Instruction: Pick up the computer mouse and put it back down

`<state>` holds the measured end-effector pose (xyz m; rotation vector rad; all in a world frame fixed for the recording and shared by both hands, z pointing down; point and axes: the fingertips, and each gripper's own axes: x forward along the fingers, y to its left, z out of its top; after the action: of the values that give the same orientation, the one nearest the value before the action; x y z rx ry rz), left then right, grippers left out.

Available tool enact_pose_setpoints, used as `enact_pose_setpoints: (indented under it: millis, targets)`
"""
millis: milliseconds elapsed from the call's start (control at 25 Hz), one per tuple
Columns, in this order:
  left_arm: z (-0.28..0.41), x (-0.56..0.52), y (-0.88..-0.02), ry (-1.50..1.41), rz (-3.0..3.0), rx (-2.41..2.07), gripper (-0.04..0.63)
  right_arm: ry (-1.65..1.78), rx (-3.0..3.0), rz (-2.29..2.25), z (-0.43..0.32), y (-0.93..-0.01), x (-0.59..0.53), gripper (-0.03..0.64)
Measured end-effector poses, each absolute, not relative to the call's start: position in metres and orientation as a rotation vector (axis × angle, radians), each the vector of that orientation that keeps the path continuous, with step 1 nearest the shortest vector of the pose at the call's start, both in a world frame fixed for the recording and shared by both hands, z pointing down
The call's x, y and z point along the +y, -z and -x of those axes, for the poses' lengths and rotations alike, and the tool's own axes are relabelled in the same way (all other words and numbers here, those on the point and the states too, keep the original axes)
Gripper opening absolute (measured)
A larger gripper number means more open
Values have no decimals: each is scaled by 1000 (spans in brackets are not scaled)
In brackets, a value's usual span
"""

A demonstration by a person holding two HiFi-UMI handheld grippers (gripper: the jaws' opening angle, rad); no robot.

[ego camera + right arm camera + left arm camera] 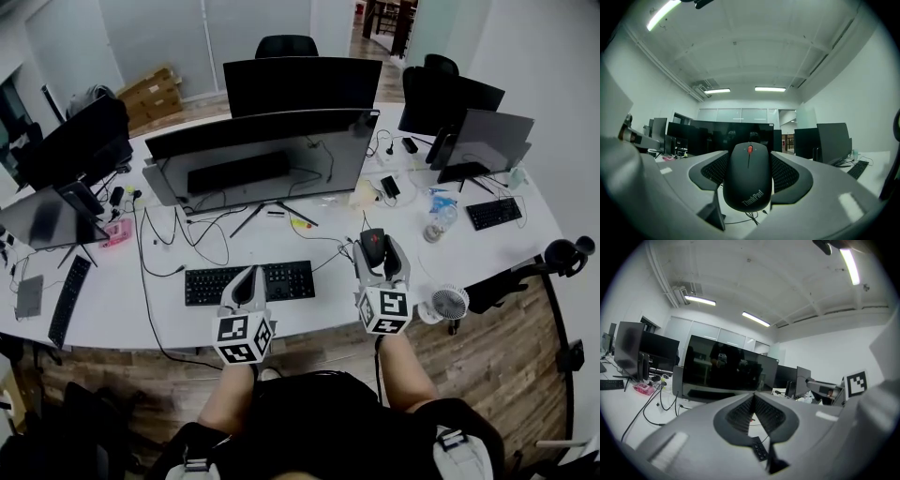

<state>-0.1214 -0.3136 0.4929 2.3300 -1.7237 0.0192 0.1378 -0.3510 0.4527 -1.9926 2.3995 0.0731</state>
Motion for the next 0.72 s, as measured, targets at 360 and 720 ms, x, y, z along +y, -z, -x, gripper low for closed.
enact_pose_setpoints:
  millis: [360, 720]
  targets:
    - [138, -302, -494, -37, -2296, -1770, 55, 233, 2591, 2072, -117, -577, -364, 264]
    - [154, -288, -499, -69, -2243, -1832, 54, 549, 2746, 2143, -104, -699, -354, 264]
